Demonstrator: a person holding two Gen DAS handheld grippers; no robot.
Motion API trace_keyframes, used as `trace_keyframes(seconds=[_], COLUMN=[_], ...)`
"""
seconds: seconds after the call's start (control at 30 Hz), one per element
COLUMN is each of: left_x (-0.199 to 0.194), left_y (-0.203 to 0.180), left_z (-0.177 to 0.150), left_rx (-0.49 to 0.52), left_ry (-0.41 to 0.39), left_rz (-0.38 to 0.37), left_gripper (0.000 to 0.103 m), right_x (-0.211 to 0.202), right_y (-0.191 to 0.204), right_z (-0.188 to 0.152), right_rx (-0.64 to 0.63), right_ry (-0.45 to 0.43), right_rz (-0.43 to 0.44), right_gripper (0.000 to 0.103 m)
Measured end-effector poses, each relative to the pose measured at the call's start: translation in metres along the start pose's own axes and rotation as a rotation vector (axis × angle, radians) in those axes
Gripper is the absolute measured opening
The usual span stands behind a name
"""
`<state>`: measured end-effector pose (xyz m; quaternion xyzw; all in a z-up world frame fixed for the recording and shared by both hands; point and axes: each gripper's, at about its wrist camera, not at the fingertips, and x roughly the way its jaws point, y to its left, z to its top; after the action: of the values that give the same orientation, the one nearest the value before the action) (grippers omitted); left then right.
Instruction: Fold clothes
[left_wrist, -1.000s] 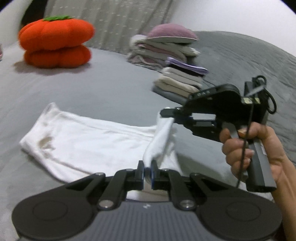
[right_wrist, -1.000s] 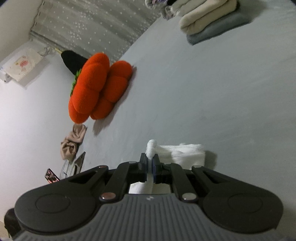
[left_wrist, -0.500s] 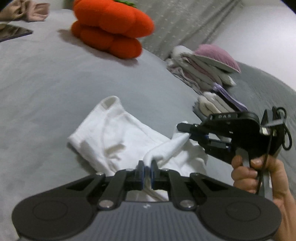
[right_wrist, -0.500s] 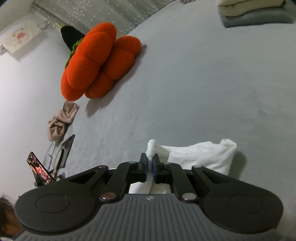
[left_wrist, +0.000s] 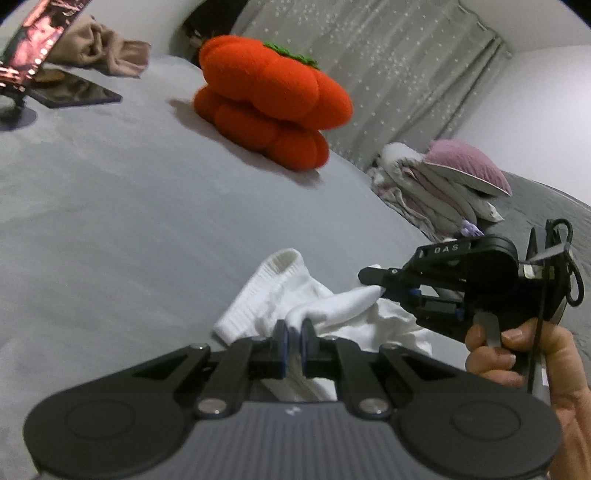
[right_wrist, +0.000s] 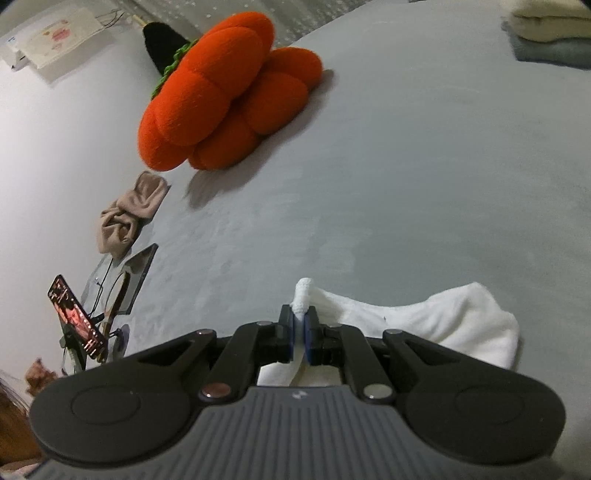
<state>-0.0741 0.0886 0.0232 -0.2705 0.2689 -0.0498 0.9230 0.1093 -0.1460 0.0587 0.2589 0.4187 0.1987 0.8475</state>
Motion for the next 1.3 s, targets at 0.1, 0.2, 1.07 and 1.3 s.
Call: trace_keyframes(seconds=[0.1, 0.2, 1.07, 1.3], left_x=[-0.006, -0.012, 0.022, 0.088], left_y=[0.003, 0.005, -0.039, -0.051], left_z=[0.0, 0.0, 0.061, 0.052], left_rx=[0.0, 0.003, 0.423, 0.575], left_ry=[-0.012, -0.017, 0.012, 0.075], left_rz=[0.034, 0.067, -0.002, -0.06], left_gripper=[0.006, 0.007, 0.045, 0.008], right_x=[0.01, 0.023, -0.044, -0.017], right_y=[0.011, 0.021, -0.004, 0.008], right_z=[-0.001, -0.004, -0.035, -0.062], right_rx=[-0.017, -0.034, -0.209, -0.443], right_ry=[0.01, 0.02, -0.182, -0.211], right_rz=[0.014, 0.022, -0.054, -0.128], right_gripper=[0.008, 0.008, 0.045, 0.037])
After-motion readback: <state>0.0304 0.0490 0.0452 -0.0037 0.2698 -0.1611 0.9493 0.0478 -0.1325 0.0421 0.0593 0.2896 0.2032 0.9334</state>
